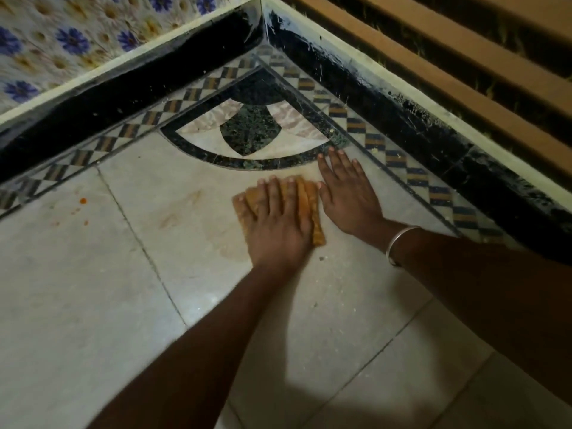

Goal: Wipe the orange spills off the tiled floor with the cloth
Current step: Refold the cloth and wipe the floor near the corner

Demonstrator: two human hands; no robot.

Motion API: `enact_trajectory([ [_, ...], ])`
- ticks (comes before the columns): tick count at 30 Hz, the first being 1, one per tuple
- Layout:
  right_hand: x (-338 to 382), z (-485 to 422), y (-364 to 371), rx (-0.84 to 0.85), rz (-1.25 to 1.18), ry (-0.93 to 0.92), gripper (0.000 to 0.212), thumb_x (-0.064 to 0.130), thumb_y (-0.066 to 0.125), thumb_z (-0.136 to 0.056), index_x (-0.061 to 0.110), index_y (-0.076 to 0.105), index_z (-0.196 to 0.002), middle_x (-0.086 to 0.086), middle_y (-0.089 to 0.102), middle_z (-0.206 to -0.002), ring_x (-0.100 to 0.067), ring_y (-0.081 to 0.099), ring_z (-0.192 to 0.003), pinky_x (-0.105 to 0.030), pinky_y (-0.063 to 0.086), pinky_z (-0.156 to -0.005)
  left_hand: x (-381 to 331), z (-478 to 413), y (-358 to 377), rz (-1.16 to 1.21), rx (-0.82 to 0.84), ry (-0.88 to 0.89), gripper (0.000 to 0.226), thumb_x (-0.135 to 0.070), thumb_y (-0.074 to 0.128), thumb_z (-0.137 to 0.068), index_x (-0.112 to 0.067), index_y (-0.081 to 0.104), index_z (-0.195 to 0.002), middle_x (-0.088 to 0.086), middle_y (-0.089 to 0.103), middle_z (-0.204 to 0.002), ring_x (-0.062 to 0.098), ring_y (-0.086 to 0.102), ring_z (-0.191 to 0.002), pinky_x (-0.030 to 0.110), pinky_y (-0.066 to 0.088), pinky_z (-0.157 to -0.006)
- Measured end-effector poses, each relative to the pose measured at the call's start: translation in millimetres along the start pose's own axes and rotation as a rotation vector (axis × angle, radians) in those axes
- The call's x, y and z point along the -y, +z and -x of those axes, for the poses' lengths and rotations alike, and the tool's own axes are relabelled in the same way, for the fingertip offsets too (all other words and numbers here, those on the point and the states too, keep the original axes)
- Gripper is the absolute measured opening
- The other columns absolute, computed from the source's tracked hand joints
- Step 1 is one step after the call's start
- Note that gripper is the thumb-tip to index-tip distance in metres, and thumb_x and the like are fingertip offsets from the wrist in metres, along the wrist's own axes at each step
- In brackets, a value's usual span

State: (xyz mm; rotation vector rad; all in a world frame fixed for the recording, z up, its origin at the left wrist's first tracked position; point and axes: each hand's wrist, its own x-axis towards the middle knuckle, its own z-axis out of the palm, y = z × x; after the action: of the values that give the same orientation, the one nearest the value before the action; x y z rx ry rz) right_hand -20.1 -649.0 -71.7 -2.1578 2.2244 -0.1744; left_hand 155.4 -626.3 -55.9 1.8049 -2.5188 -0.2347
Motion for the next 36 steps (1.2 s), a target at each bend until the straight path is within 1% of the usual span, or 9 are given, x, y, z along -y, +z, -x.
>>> enact_trajectory([
  [3, -0.9, -1.0, -1.0, 0.013, -0.013, -0.011, 0.066, 0.043, 0.016, -0.103, 0.013, 0.018, -0.162, -0.013, 0.015, -0.17, -0.026, 0.011, -0.157, -0.043, 0.007, -0.127, 16.8, -57.6, -10.0, -0.011, 0.013, 0.064, 0.07, -0.062, 0.003, -0.104, -0.03, 0.002, -0.166, 0.009, 0.003, -0.175, 0.029, -0.003, -0.162, 0.065, -0.002, -0.125],
  [6, -1.8, -0.8, -1.3, -0.002, -0.034, -0.009, 0.066, 0.043, 0.017, -0.103, 0.013, 0.019, -0.162, -0.012, 0.017, -0.169, -0.026, 0.013, -0.157, -0.042, 0.007, -0.127, 69.0, -82.3, -18.5, 0.023, -0.004, -0.16, 0.074, -0.065, 0.003, -0.103, -0.028, 0.002, -0.167, 0.01, 0.003, -0.175, 0.032, -0.002, -0.161, 0.068, -0.003, -0.124],
  [10, -1.4, 0.6, -0.2, 0.011, -0.038, 0.006, 0.066, 0.043, 0.018, -0.103, 0.012, 0.02, -0.162, -0.013, 0.018, -0.169, -0.027, 0.014, -0.157, -0.043, 0.009, -0.127, 81.6, -21.1, -14.0, 0.055, -0.064, -0.4, 0.079, -0.062, 0.0, -0.1, -0.021, 0.007, -0.167, 0.015, 0.007, -0.174, 0.035, 0.001, -0.161, 0.068, -0.004, -0.124],
  [14, 1.3, 1.6, -3.5, 0.013, -0.03, 0.008, 0.066, 0.042, 0.017, -0.103, 0.012, 0.02, -0.162, -0.014, 0.018, -0.169, -0.028, 0.015, -0.156, -0.044, 0.009, -0.127, 5.7, 48.3, 4.1, 0.013, -0.023, -0.172, 0.075, -0.061, 0.003, -0.103, -0.022, -0.002, -0.167, 0.013, -0.003, -0.174, 0.034, -0.007, -0.161, 0.066, -0.011, -0.123],
  [18, 0.9, 0.7, -5.0, 0.055, -0.051, -0.012, 0.068, 0.045, 0.012, -0.102, 0.013, 0.016, -0.162, -0.013, 0.015, -0.17, -0.027, 0.011, -0.157, -0.043, 0.007, -0.127, 2.9, -3.8, -2.6, -0.001, 0.028, 0.024, 0.073, -0.063, 0.005, -0.102, -0.03, 0.0, -0.166, 0.01, -0.002, -0.175, 0.029, -0.007, -0.161, 0.064, -0.008, -0.125],
  [22, -0.7, 0.9, -7.0, 0.042, -0.079, -0.01, 0.07, 0.046, 0.013, -0.101, 0.012, 0.021, -0.161, -0.015, 0.019, -0.168, -0.029, 0.016, -0.156, -0.044, 0.009, -0.127, 55.4, -29.4, -13.0, 0.072, 0.008, -0.176, 0.072, -0.063, 0.006, -0.104, -0.028, 0.001, -0.167, 0.01, 0.0, -0.175, 0.03, -0.005, -0.161, 0.064, -0.008, -0.125],
  [28, 3.2, 0.1, -6.4, 0.063, -0.076, 0.006, 0.067, 0.043, 0.016, -0.103, 0.011, 0.021, -0.161, -0.016, 0.019, -0.168, -0.031, 0.016, -0.156, -0.046, 0.01, -0.126, 55.1, 56.5, -8.3, 0.121, -0.05, -0.339, 0.076, -0.062, 0.006, -0.104, -0.021, -0.003, -0.167, 0.012, -0.003, -0.175, 0.032, -0.008, -0.161, 0.066, -0.006, -0.125],
  [33, 5.7, 2.3, -16.6, 0.135, -0.093, 0.036, 0.06, 0.036, 0.027, -0.109, 0.014, 0.012, -0.163, -0.012, 0.006, -0.171, -0.028, 0.003, -0.158, -0.042, 0.002, -0.126, 18.0, 111.2, -11.5, 0.17, 0.094, -0.268, 0.104, -0.085, 0.017, -0.09, -0.021, -0.025, -0.161, 0.013, -0.035, -0.165, 0.035, -0.033, -0.154, 0.062, -0.023, -0.12],
  [36, 8.8, 9.8, -23.1, 0.207, -0.139, 0.024, 0.06, 0.037, 0.028, -0.11, 0.015, 0.012, -0.163, -0.011, 0.001, -0.171, -0.026, 0.001, -0.158, -0.039, 0.0, -0.126, 2.0, 129.6, -14.6, 0.149, 0.185, -0.21, 0.092, -0.056, 0.037, -0.102, -0.014, -0.016, -0.164, 0.02, -0.027, -0.165, 0.044, -0.022, -0.155, 0.066, -0.016, -0.122],
])
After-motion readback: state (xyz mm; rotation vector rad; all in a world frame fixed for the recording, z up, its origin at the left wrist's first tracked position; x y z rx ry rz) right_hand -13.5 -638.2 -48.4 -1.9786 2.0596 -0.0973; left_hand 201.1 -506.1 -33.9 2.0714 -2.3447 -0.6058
